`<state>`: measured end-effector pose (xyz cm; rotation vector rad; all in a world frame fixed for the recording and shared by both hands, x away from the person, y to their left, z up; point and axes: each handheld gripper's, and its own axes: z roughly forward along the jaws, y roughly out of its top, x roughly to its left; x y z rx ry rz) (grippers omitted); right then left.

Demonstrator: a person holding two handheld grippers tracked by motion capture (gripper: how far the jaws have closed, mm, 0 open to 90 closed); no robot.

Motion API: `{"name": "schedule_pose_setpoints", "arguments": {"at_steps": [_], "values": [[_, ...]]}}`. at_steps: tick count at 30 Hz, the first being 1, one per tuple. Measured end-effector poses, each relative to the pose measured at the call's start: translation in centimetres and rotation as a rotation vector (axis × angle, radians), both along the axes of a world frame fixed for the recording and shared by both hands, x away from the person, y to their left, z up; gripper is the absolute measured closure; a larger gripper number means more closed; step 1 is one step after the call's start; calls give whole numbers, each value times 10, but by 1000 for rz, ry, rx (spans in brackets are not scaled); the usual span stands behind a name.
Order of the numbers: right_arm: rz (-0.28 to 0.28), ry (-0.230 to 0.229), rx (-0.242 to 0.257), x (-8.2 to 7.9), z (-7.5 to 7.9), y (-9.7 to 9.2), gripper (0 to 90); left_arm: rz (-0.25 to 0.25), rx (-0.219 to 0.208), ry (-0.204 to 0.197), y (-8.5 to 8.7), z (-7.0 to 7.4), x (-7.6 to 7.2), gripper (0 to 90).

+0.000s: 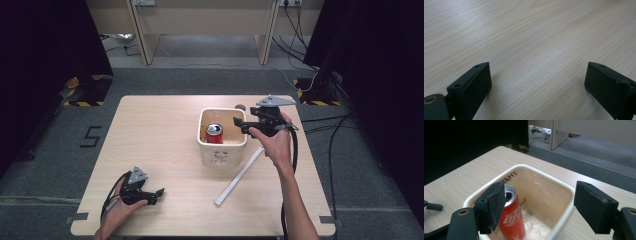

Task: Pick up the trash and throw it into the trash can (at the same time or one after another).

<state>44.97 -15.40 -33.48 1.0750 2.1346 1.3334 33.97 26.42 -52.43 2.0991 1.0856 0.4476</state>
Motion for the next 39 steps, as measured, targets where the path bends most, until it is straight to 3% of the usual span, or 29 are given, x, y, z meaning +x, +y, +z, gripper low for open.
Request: {"name": "schedule_pose_setpoints", "arguments": {"at_steps": [7, 16, 26, 39], "values": [[-49, -4, 7, -12, -7, -24, 260, -1, 1, 0, 0, 0, 0, 64], [-67, -9, -8, -28, -18, -37, 263, -1, 5, 2, 0, 0, 0, 64], [-66, -12, -27, -46, -29, -39, 264, 0, 1, 1, 0, 0, 0, 64], [-60, 1, -96, -59, -53, -34, 267, 0, 1, 1, 0, 0, 0, 64]]}}
